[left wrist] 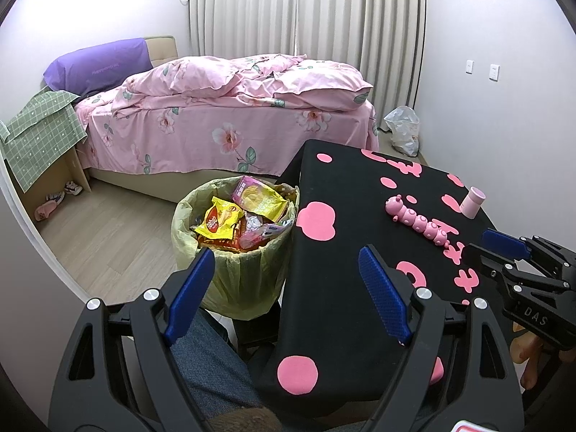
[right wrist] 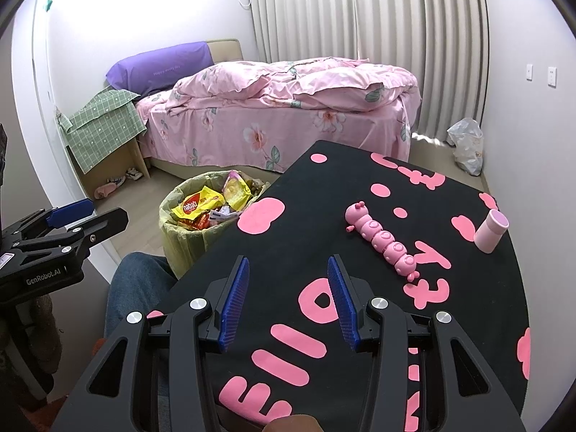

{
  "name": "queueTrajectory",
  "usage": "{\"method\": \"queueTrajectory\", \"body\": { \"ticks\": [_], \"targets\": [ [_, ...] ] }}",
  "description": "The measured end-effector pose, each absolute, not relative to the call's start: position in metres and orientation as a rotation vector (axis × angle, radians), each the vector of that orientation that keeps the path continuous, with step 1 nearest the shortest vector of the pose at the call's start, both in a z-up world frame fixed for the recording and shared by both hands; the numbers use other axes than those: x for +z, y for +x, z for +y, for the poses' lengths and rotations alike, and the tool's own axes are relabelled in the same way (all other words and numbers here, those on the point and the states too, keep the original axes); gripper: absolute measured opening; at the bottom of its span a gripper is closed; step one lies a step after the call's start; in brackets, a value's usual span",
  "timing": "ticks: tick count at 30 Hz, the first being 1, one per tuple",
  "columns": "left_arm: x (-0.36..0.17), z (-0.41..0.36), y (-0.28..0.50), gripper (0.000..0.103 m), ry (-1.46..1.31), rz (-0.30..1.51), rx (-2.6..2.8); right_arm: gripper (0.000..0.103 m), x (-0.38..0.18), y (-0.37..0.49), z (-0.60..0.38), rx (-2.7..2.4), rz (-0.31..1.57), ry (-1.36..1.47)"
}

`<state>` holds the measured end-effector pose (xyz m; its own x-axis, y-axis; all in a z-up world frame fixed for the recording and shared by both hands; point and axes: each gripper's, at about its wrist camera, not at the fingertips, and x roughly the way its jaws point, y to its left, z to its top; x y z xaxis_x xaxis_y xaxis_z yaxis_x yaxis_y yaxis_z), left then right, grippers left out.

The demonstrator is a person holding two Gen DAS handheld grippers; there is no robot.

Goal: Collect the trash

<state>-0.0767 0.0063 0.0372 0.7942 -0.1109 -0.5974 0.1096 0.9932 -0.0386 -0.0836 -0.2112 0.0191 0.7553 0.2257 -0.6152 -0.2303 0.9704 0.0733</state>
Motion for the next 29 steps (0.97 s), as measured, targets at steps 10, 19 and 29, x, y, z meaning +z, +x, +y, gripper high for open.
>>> {"method": "queueTrajectory", "body": {
  "ticks": [10, 19, 29],
  "targets": [
    [0.035, 0.011, -0.075, 0.078, -0.010, 0.650, -0.128, 0.043, 0.019, -0.083, -0.211, 0.249, 0.670, -0.008],
    [0.031, 0.010, -0.074, 0.078, 0.001, 0.651, -0.137, 0.043, 0.017, -0.083, -0.212, 0.245, 0.675, -0.018],
    [-0.020, -0.043, -0.013, 0.082, -0.017, 0.795, -0.244, 0.058, -0.023, -0.018, -0.289, 0.229, 0.753, 0.030]
  ]
}}
